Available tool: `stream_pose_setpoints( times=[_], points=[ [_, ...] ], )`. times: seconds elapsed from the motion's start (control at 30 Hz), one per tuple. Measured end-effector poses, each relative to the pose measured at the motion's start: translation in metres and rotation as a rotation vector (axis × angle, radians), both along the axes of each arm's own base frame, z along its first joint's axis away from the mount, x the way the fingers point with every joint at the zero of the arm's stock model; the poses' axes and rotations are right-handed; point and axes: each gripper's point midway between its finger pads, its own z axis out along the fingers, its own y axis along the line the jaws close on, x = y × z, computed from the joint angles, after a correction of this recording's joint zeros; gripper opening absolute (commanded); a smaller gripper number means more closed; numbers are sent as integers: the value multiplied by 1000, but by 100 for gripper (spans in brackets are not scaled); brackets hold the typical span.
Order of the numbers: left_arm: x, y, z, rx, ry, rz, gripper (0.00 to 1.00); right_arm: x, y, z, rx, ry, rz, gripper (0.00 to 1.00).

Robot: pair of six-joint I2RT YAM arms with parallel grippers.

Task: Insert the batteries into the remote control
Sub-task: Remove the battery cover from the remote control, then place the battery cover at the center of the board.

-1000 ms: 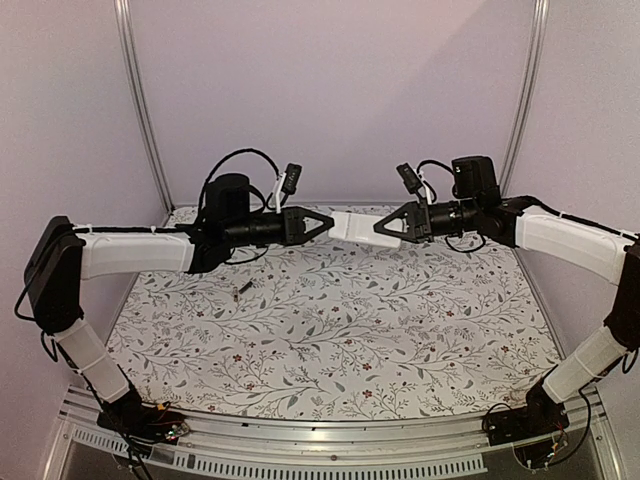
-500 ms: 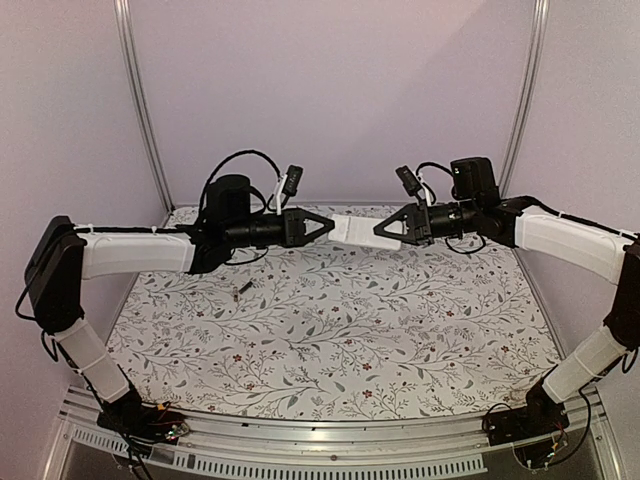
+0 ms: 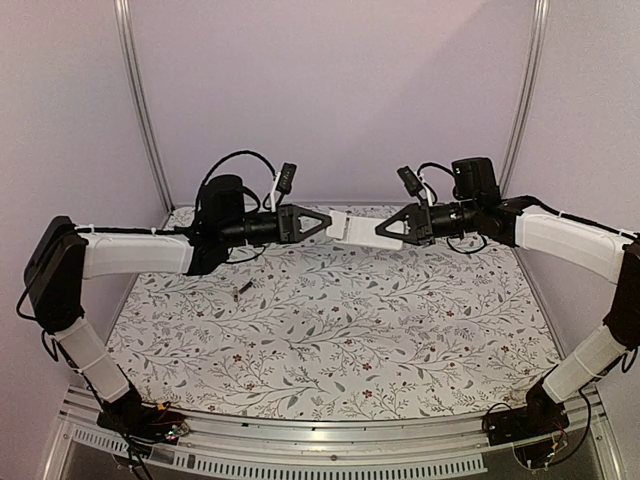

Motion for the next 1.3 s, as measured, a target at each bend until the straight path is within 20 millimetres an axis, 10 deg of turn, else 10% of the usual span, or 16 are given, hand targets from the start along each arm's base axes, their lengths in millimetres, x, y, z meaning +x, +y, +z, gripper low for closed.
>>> stream_pose_setpoints(
  times=[0.4, 0.67, 1.3],
  points=[
    [-11, 8, 18, -97, -12, -43, 0, 21, -25, -13, -15, 38, -88, 0],
    [-29, 22, -60, 52, 167, -34, 0, 43, -69, -44, -86, 112, -226, 0],
    [-62, 21, -204, 216, 582, -158, 0, -2, -46, -44, -131, 92, -14, 0]
  ],
)
